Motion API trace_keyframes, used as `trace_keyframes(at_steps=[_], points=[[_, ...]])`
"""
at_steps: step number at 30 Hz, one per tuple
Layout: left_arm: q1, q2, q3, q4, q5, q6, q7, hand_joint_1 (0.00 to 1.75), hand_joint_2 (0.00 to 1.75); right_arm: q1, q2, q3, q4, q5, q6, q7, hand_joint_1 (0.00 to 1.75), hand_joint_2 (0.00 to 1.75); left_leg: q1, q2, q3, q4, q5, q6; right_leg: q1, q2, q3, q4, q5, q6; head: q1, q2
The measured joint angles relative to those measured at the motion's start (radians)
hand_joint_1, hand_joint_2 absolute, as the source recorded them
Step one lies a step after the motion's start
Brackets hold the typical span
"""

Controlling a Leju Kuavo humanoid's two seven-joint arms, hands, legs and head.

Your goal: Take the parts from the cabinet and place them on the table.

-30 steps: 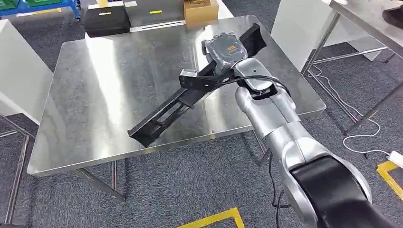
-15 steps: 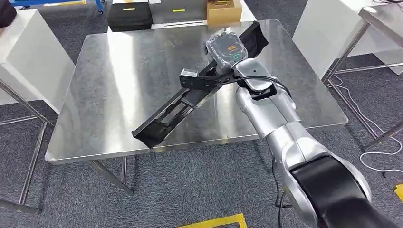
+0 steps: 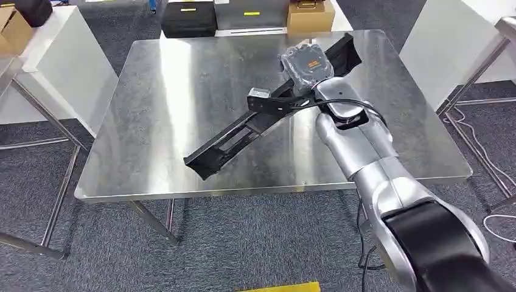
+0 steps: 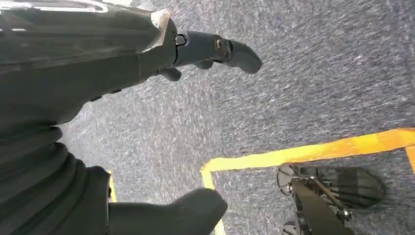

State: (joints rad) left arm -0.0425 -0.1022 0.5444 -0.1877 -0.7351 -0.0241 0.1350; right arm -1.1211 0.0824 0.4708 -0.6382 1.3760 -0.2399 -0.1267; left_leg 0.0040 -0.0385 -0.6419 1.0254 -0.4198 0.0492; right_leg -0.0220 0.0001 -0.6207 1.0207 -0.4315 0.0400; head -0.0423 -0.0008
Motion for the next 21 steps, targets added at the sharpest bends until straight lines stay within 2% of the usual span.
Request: trace_keyframes(at_steps=[7, 8, 9, 10, 12, 13, 14, 15, 16, 17, 19, 20, 21], points=[[0.002, -0.002, 0.024, 0.0, -0.006, 0.013, -0.004, 0.0, 1.75, -0.013, 0.007, 0.0, 0.022, 0.014, -0.001, -0.005, 1.75, 1.75, 0.001, 0.009, 0.009, -0.011, 0.001, 0.0, 0.007, 0.008, 0.0, 0.0, 0.0, -0.007, -0.001, 0.0], [0.002, -0.002, 0.024, 0.0, -0.007, 0.015, -0.003, 0.0, 1.75, -0.014, 0.007, 0.0, 0.026, 0.014, -0.001, -0.005, 1.75, 1.75, 0.001, 0.009, 0.009, -0.011, 0.001, -0.003, 0.008, 0.008, 0.0, 0.001, -0.001, -0.008, 0.0, 0.0], [0.002, -0.002, 0.024, 0.0, -0.007, 0.015, -0.004, 0.0, 1.75, -0.015, 0.008, 0.0, 0.027, 0.014, -0.001, -0.006, 1.75, 1.75, 0.002, 0.009, 0.009, -0.011, 0.001, -0.01, 0.009, 0.008, 0.0, 0.001, -0.001, -0.008, -0.001, 0.0], [0.002, -0.002, 0.024, 0.0, -0.008, 0.015, -0.005, 0.0, 1.75, -0.015, 0.008, 0.0, 0.028, 0.015, -0.001, -0.006, 1.75, 1.75, 0.002, 0.009, 0.005, -0.005, -0.004, -0.01, 0.002, 0.008, 0.001, 0.0, -0.001, -0.008, 0.0, 0.0], [0.002, -0.001, 0.025, 0.0, -0.01, 0.015, -0.008, 0.0, 1.75, -0.016, 0.011, 0.001, 0.029, 0.017, -0.002, -0.008, 1.75, 1.75, 0.0, 0.009, 0.005, -0.005, -0.01, -0.002, 0.0, 0.008, 0.003, -0.007, 0.0, -0.007, -0.001, 0.0], [0.002, 0.0, 0.025, 0.0, -0.011, 0.015, -0.01, 0.0, 1.75, -0.016, 0.014, 0.001, 0.029, 0.018, -0.002, -0.01, 1.75, 1.75, -0.001, 0.01, 0.012, -0.015, -0.008, 0.006, 0.002, 0.008, 0.009, -0.011, 0.008, -0.004, -0.001, 0.0], [0.002, -0.001, 0.026, 0.0, -0.013, 0.015, -0.011, 0.0, 1.75, -0.016, 0.016, 0.001, 0.03, 0.019, -0.003, -0.01, 1.75, 1.75, -0.003, 0.012, 0.009, -0.035, -0.006, 0.014, 0.01, 0.007, 0.015, 0.005, 0.03, 0.011, 0.0, 0.0], [0.002, -0.001, 0.026, 0.0, -0.014, 0.015, -0.013, 0.0, 1.75, -0.02, 0.014, 0.001, 0.03, 0.02, -0.003, -0.011, 1.75, 1.75, -0.003, 0.012, 0.03, -0.053, 0.002, 0.021, 0.014, 0.009, 0.02, -0.001, 0.032, 0.018, -0.002, 0.0], [0.002, -0.003, 0.027, 0.0, -0.015, 0.015, -0.014, 0.0, 1.75, -0.02, 0.016, 0.001, 0.031, 0.02, -0.007, -0.011, 1.75, 1.75, 0.006, 0.017, 0.056, -0.063, 0.012, 0.016, 0.009, 0.007, 0.01, 0.011, 0.008, 0.014, -0.002, 0.0], [0.002, -0.002, 0.028, 0.0, -0.015, 0.015, -0.015, 0.0, 1.75, -0.026, 0.015, 0.001, 0.032, 0.021, -0.008, -0.013, 1.75, 1.75, 0.007, 0.017, 0.057, -0.065, 0.017, 0.021, 0.012, 0.008, -0.003, 0.047, -0.022, 0.006, 0.003, 0.0], [0.002, -0.002, 0.031, 0.0, -0.015, 0.015, -0.015, 0.0, 1.75, -0.029, 0.016, 0.002, 0.035, 0.02, -0.008, -0.012, 1.75, 1.75, 0.007, 0.018, 0.056, -0.065, 0.018, 0.019, 0.006, 0.008, -0.067, 0.187, -0.089, 0.002, 0.006, 0.0], [0.002, -0.003, 0.031, 0.0, -0.015, 0.015, -0.015, 0.0, 1.75, -0.025, 0.015, 0.002, 0.037, 0.02, -0.008, -0.012, 1.75, 1.75, 0.007, 0.016, 0.055, -0.065, 0.013, 0.017, 0.005, 0.007, -0.099, 0.254, -0.114, 0.007, 0.008, 0.0], [0.002, -0.003, 0.032, 0.0, -0.015, 0.015, -0.015, 0.0, 1.75, -0.021, 0.014, 0.002, 0.039, 0.02, -0.008, -0.012, 1.75, 1.75, 0.008, 0.014, 0.055, -0.065, 0.012, 0.015, 0.0, 0.007, -0.113, 0.276, -0.117, 0.02, 0.007, 0.0]])
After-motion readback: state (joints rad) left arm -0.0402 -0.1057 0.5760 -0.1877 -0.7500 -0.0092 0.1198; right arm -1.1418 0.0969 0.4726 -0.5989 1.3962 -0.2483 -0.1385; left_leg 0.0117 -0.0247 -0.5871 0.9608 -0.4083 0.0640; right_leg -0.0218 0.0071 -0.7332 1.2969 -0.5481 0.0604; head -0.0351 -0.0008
